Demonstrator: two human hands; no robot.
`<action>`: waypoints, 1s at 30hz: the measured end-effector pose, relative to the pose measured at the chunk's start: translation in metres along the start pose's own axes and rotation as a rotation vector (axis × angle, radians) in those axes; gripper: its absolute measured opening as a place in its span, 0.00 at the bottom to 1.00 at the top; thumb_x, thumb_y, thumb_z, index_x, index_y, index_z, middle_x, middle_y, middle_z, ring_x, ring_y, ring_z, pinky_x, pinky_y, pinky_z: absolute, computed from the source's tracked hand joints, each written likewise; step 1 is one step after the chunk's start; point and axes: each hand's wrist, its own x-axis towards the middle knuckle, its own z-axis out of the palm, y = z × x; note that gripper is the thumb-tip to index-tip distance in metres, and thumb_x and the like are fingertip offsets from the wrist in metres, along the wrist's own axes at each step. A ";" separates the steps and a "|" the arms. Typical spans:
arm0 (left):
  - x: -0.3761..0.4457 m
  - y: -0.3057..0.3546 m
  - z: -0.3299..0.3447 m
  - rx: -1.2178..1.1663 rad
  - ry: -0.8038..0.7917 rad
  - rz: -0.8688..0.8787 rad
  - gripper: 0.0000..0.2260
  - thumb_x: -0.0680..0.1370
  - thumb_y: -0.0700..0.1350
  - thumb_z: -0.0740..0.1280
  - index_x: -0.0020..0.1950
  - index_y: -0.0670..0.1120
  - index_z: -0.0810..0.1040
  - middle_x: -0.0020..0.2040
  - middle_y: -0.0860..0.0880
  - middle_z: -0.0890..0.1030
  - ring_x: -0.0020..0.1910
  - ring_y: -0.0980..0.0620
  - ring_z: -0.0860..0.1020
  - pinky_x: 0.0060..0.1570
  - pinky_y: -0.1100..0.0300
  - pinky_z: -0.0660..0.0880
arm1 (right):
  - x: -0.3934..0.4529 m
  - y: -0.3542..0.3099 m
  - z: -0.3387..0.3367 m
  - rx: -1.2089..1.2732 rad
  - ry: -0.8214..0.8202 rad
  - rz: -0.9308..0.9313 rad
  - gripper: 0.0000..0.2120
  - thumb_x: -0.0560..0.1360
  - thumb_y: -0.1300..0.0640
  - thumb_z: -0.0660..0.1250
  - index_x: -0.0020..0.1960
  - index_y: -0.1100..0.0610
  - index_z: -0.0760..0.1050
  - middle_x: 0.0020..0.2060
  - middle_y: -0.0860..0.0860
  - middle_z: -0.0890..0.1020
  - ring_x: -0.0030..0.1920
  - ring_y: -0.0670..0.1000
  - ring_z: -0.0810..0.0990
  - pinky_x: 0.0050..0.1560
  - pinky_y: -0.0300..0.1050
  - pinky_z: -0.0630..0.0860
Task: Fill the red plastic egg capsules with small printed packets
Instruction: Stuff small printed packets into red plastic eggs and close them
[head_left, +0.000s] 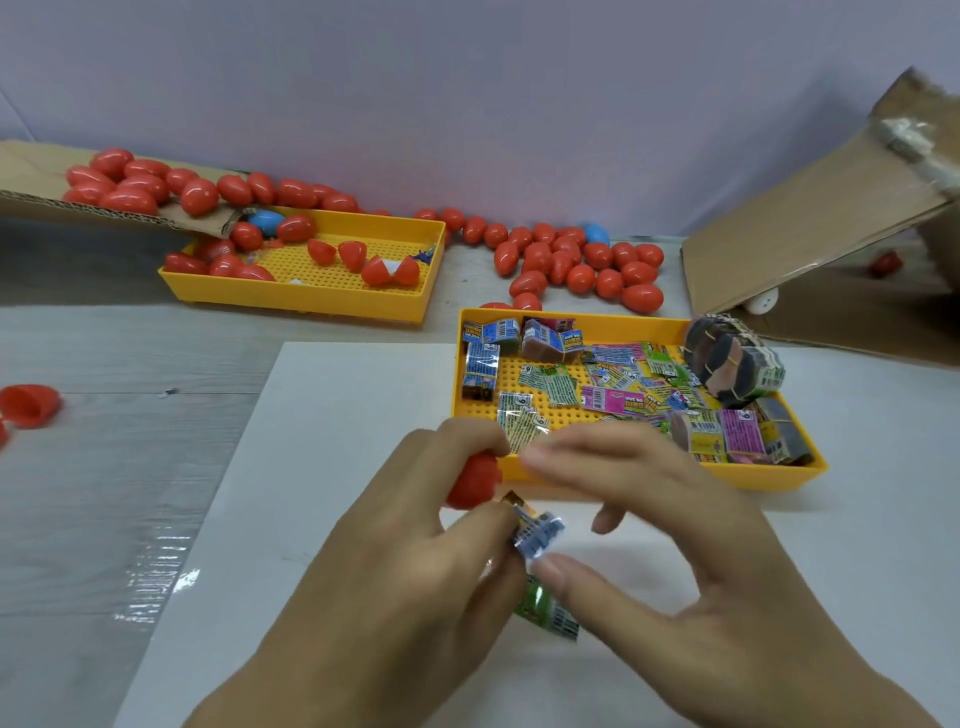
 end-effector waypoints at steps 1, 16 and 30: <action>0.000 0.001 0.000 0.006 -0.006 0.017 0.05 0.73 0.43 0.70 0.39 0.43 0.83 0.55 0.47 0.74 0.45 0.48 0.76 0.39 0.57 0.72 | 0.001 0.000 0.002 -0.018 0.011 -0.020 0.16 0.71 0.55 0.75 0.58 0.48 0.82 0.54 0.43 0.81 0.53 0.44 0.80 0.49 0.30 0.72; 0.005 0.006 0.002 -0.909 -0.009 -0.542 0.09 0.68 0.56 0.74 0.44 0.56 0.87 0.52 0.55 0.79 0.52 0.50 0.81 0.43 0.65 0.77 | 0.010 -0.001 0.001 1.153 0.122 0.820 0.19 0.54 0.57 0.84 0.43 0.60 0.85 0.36 0.59 0.83 0.34 0.51 0.83 0.27 0.40 0.77; 0.006 0.001 0.003 -0.924 0.125 -0.548 0.03 0.68 0.46 0.77 0.40 0.50 0.87 0.51 0.51 0.82 0.46 0.50 0.83 0.41 0.65 0.77 | 0.007 -0.003 -0.001 0.800 0.145 0.643 0.20 0.56 0.63 0.79 0.47 0.51 0.86 0.42 0.53 0.87 0.42 0.51 0.86 0.32 0.39 0.78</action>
